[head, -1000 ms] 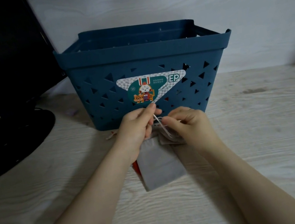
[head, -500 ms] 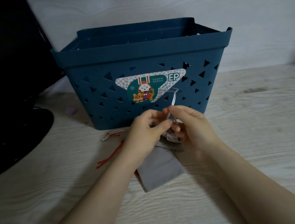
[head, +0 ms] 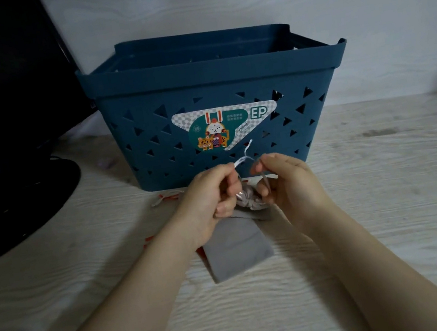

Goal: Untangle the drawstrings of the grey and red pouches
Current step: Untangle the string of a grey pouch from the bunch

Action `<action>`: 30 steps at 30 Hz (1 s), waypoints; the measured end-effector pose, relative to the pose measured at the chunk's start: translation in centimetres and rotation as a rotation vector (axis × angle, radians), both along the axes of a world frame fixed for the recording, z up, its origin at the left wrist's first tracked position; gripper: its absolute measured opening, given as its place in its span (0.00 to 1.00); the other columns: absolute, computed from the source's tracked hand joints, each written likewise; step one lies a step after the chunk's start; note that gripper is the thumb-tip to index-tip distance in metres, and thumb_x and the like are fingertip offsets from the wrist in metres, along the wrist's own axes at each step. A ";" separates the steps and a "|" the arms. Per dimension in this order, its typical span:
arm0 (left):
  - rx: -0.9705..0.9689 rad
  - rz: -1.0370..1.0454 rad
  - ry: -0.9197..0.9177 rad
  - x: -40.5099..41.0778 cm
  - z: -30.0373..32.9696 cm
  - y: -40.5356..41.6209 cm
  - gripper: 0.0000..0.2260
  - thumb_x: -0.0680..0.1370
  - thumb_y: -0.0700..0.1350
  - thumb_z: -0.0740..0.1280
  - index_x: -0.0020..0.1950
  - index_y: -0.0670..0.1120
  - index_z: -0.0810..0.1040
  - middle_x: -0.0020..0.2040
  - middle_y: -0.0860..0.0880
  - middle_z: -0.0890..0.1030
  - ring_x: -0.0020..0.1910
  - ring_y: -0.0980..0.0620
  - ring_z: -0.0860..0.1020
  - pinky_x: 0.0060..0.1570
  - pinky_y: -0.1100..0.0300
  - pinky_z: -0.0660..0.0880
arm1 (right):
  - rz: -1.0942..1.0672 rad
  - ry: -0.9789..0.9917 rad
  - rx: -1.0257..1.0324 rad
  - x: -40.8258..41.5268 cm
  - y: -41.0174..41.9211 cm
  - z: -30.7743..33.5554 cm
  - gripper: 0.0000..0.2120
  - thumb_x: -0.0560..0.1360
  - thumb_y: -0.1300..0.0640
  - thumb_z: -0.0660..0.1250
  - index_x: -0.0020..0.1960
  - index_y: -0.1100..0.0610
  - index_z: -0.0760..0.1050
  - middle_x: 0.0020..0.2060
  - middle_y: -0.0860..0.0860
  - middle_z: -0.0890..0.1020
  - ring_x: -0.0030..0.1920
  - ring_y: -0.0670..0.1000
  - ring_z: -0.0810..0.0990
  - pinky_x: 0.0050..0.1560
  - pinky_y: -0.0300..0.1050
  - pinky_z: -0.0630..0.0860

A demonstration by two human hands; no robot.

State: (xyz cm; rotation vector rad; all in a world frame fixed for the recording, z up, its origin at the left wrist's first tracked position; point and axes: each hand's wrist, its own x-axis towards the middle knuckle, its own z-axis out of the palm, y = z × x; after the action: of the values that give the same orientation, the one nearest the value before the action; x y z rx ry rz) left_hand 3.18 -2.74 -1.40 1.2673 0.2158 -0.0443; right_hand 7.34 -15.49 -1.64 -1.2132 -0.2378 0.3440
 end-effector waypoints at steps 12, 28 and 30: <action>1.143 -0.072 -0.343 -0.1 -1.7 -0.5 0.11 0.78 0.50 0.60 0.37 0.47 0.72 0.37 0.45 0.79 0.38 0.48 0.77 0.38 0.53 0.71 | 0.278 -0.324 0.053 0.3 0.1 -1.1 0.14 0.73 0.56 0.59 0.32 0.56 0.76 0.40 0.50 0.80 0.42 0.45 0.77 0.43 0.35 0.72; 0.421 0.002 -0.099 0.5 -1.4 -0.2 0.18 0.81 0.43 0.57 0.32 0.39 0.70 0.21 0.52 0.61 0.16 0.60 0.56 0.17 0.69 0.54 | -0.026 -0.798 -0.733 1.5 -1.4 -1.8 0.09 0.75 0.58 0.66 0.37 0.50 0.75 0.36 0.46 0.79 0.40 0.45 0.77 0.44 0.43 0.73; 0.362 0.026 -0.102 0.4 -1.2 -0.2 0.16 0.81 0.42 0.57 0.34 0.38 0.69 0.26 0.47 0.61 0.16 0.60 0.56 0.17 0.70 0.54 | -0.024 -0.820 -0.630 1.5 -1.3 -1.7 0.07 0.74 0.56 0.65 0.37 0.51 0.76 0.38 0.46 0.78 0.42 0.45 0.76 0.46 0.41 0.73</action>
State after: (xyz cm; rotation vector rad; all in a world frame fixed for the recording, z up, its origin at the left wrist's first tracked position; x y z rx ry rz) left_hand 3.55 -2.95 -2.57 1.6225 0.1553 0.0853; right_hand 8.79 -16.83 -3.34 -1.9410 -0.8655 -0.1414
